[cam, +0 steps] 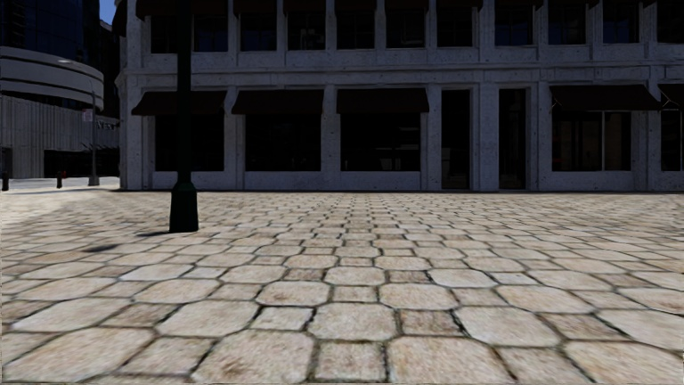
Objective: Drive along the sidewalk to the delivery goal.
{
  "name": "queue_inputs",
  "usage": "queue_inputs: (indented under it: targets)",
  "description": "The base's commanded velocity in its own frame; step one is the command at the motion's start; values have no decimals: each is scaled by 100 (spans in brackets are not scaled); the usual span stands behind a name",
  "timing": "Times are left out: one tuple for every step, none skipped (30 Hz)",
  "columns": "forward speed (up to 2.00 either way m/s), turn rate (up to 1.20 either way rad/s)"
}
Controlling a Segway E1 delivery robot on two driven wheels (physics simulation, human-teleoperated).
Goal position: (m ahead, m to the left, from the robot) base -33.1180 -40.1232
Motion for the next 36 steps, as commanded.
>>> queue_inputs:
  targets:
    - [115,-51]
    - [117,-52]
    - [119,-52]
    - [121,-54]
    - [121,-54]
    - [122,-55]
    - [123,-57]
    - [124,-58]
    - [124,-59]
    - [124,-59]
    - [124,-59]
    - [125,-59]
    - [126,-59]
    - [126,-59]
    - [126,-59]
    - [126,-59]
    - [127,-59]
    - [127,-59]
    - [127,-59]
    - [139,-59]
    - [139,-59]
    - [139,-59]
    - [139,-59]
    - [139,-59]
    - [139,-59]
    - [139,-59]
    - [140,-59]
    - [140,-59]
    - [140,-59]
    - [140,-59]
    - [140,-59]
    - [140,-59]
    - [142,-59]
    - [144,-59]
    - [146,-59]
    - [147,-59]
